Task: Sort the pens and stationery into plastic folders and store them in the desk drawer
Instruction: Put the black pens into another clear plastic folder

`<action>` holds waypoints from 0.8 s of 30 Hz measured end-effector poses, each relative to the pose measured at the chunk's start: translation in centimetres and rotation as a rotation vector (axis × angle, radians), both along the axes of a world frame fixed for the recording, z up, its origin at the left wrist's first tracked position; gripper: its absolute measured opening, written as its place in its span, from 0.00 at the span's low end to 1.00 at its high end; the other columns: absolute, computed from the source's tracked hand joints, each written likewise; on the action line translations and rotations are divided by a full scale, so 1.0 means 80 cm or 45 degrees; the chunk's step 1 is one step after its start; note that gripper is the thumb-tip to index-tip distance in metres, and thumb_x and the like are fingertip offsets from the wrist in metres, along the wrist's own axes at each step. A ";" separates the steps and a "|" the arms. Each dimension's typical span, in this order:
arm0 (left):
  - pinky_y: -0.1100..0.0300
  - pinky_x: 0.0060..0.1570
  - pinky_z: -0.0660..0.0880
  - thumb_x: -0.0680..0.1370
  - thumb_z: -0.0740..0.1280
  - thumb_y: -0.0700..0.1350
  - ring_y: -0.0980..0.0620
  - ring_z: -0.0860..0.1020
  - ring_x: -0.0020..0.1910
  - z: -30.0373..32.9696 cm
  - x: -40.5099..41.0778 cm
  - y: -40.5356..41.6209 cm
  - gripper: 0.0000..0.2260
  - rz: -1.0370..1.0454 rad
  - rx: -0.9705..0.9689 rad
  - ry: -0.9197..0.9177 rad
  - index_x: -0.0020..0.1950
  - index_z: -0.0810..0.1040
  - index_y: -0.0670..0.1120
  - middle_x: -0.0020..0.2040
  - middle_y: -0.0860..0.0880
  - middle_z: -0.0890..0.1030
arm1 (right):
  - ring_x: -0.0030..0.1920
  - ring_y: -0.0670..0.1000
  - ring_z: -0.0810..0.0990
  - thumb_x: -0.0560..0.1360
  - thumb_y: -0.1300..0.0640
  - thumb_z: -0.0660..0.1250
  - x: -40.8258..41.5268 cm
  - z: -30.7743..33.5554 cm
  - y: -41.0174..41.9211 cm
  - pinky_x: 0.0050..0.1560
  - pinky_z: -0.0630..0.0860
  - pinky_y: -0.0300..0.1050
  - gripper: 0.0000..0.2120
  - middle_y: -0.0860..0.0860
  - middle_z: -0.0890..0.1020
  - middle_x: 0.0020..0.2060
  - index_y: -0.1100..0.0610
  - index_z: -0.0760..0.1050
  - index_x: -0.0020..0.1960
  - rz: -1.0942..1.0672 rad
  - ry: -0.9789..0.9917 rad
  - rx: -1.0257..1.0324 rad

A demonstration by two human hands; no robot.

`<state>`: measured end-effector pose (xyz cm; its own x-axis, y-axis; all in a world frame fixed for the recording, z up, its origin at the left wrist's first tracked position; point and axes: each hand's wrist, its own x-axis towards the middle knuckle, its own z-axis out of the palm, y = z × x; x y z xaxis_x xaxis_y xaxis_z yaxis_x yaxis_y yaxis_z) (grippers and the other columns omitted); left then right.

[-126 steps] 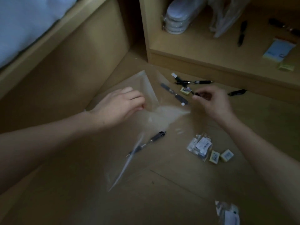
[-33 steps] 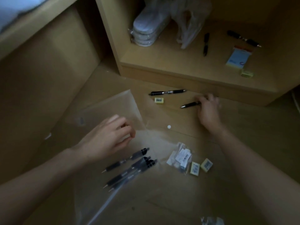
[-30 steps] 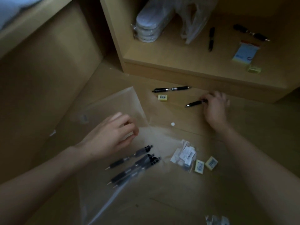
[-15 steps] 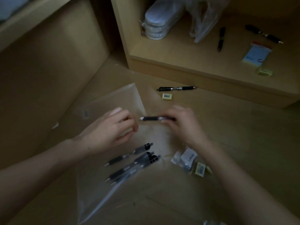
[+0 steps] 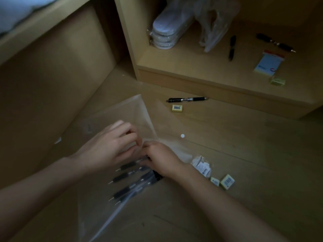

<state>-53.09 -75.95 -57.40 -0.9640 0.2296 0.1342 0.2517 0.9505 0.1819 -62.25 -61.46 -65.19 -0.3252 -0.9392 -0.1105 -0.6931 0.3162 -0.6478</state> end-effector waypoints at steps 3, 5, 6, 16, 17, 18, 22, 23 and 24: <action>0.57 0.42 0.74 0.76 0.60 0.49 0.51 0.74 0.44 0.003 0.003 0.000 0.10 0.007 0.000 0.014 0.47 0.79 0.48 0.46 0.51 0.75 | 0.51 0.57 0.76 0.75 0.56 0.68 -0.002 0.000 0.004 0.52 0.72 0.54 0.10 0.56 0.79 0.48 0.58 0.81 0.53 0.001 -0.014 0.020; 0.59 0.44 0.72 0.77 0.60 0.50 0.52 0.73 0.44 0.005 0.004 -0.001 0.10 0.001 -0.001 0.008 0.47 0.78 0.48 0.47 0.52 0.75 | 0.51 0.56 0.76 0.75 0.56 0.68 -0.004 0.000 0.008 0.53 0.72 0.54 0.09 0.55 0.79 0.48 0.58 0.81 0.52 -0.014 -0.015 0.004; 0.59 0.44 0.72 0.77 0.59 0.50 0.52 0.73 0.44 0.005 0.004 -0.002 0.10 -0.004 0.001 0.003 0.48 0.78 0.48 0.47 0.52 0.75 | 0.52 0.55 0.76 0.74 0.56 0.69 -0.005 0.000 0.010 0.55 0.72 0.53 0.09 0.55 0.79 0.48 0.57 0.82 0.53 -0.024 -0.020 -0.007; 0.56 0.42 0.73 0.78 0.59 0.49 0.53 0.72 0.44 0.001 0.001 -0.006 0.08 -0.030 0.043 0.023 0.48 0.77 0.50 0.47 0.53 0.74 | 0.55 0.49 0.71 0.73 0.56 0.70 -0.037 0.007 0.053 0.55 0.67 0.41 0.11 0.49 0.74 0.53 0.51 0.80 0.55 -0.271 -0.036 0.091; 0.57 0.42 0.73 0.78 0.59 0.50 0.53 0.72 0.44 0.001 0.001 -0.006 0.08 -0.029 0.051 0.021 0.48 0.76 0.50 0.47 0.53 0.74 | 0.54 0.49 0.72 0.73 0.57 0.70 -0.036 0.008 0.053 0.52 0.67 0.40 0.10 0.48 0.73 0.52 0.52 0.81 0.55 -0.280 -0.070 0.091; 0.58 0.43 0.73 0.78 0.59 0.50 0.54 0.72 0.44 0.000 0.001 -0.005 0.07 -0.029 0.056 0.020 0.48 0.76 0.50 0.47 0.53 0.74 | 0.53 0.48 0.72 0.73 0.58 0.70 -0.035 0.008 0.050 0.51 0.67 0.39 0.11 0.49 0.73 0.51 0.53 0.81 0.55 -0.281 -0.095 0.089; 0.58 0.41 0.74 0.78 0.59 0.50 0.55 0.71 0.44 0.000 -0.001 -0.005 0.09 -0.034 0.039 0.011 0.48 0.77 0.49 0.47 0.54 0.74 | 0.50 0.44 0.72 0.74 0.60 0.68 -0.028 0.004 0.037 0.47 0.62 0.28 0.12 0.51 0.73 0.53 0.55 0.79 0.58 -0.222 -0.134 0.058; 0.58 0.41 0.75 0.78 0.59 0.50 0.55 0.71 0.45 -0.001 -0.001 -0.005 0.09 -0.035 0.034 0.010 0.48 0.77 0.49 0.48 0.54 0.74 | 0.46 0.40 0.71 0.75 0.60 0.68 -0.026 0.005 0.036 0.44 0.61 0.24 0.12 0.51 0.73 0.53 0.55 0.79 0.58 -0.221 -0.152 0.032; 0.59 0.42 0.74 0.78 0.59 0.50 0.56 0.71 0.45 -0.001 -0.002 -0.005 0.09 -0.033 0.035 0.006 0.48 0.77 0.49 0.48 0.54 0.74 | 0.43 0.37 0.69 0.76 0.59 0.67 -0.026 0.005 0.035 0.43 0.62 0.21 0.12 0.51 0.74 0.53 0.55 0.78 0.59 -0.238 -0.171 -0.005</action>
